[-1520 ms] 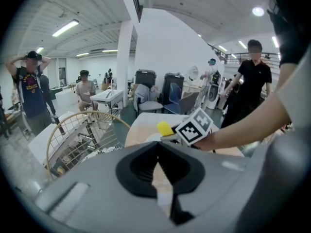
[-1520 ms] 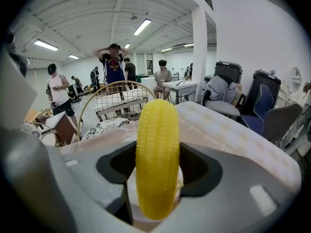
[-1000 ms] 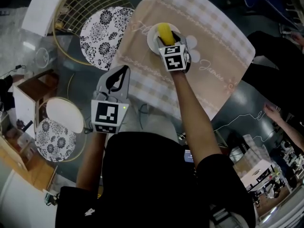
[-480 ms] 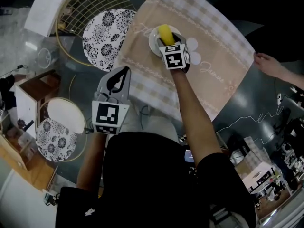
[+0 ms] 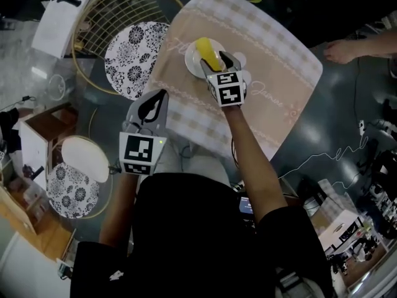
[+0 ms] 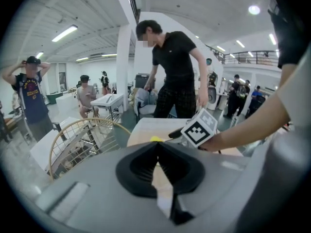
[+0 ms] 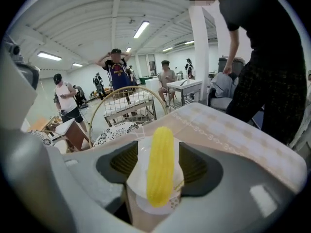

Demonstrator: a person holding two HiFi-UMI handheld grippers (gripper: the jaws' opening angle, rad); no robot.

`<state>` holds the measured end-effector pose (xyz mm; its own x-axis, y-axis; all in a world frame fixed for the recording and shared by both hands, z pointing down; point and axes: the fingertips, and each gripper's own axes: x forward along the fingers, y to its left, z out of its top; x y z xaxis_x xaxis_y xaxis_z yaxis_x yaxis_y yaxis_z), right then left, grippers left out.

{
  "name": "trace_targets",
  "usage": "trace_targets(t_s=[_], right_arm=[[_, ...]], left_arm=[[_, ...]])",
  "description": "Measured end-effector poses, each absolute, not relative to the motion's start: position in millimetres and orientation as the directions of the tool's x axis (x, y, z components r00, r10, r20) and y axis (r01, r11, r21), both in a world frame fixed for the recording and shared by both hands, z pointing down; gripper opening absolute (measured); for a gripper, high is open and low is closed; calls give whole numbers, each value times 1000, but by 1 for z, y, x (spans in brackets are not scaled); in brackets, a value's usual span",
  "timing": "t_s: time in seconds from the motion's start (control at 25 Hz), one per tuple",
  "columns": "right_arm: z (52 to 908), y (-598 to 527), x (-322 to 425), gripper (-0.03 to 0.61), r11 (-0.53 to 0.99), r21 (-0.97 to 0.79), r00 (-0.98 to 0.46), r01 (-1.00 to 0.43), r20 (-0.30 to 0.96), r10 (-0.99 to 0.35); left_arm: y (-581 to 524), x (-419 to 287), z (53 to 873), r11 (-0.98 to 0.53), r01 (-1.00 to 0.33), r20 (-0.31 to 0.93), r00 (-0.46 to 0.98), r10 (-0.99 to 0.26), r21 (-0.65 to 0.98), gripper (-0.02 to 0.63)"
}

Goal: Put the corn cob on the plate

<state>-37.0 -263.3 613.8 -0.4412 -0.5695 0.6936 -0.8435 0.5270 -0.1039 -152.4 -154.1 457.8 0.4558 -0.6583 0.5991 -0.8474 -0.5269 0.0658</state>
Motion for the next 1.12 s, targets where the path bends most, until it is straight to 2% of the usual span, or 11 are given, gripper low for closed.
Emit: trace_targets(t_s=[0.12,0.2,0.32,0.44,1.12], right_arm=[[587,-257,-34,255,538,-97,-459,-837,660,-595],[570,-253,-31,215,546,-91,-470,-833,636,-612],[542,-243,-29,80,561,-74,-487,-825,597,-638],[517,-235,-23,9,569,-62,-502,-820,557,-662],[377,-182,14,2,643,-64,-632,-763,285,-721]], left_arm=[[-154,-145,451,-536,-842,588,464,-663,60,5],[-153,-139,445,-544,-837,580,469,-666,52,5],[-153,-132,435,-553,-833,566,474,-675,38,5],[-152,-125,427,-563,-826,555,478,-681,21,5],[-146,-85,382,-521,-851,438,448,-780,-58,5]])
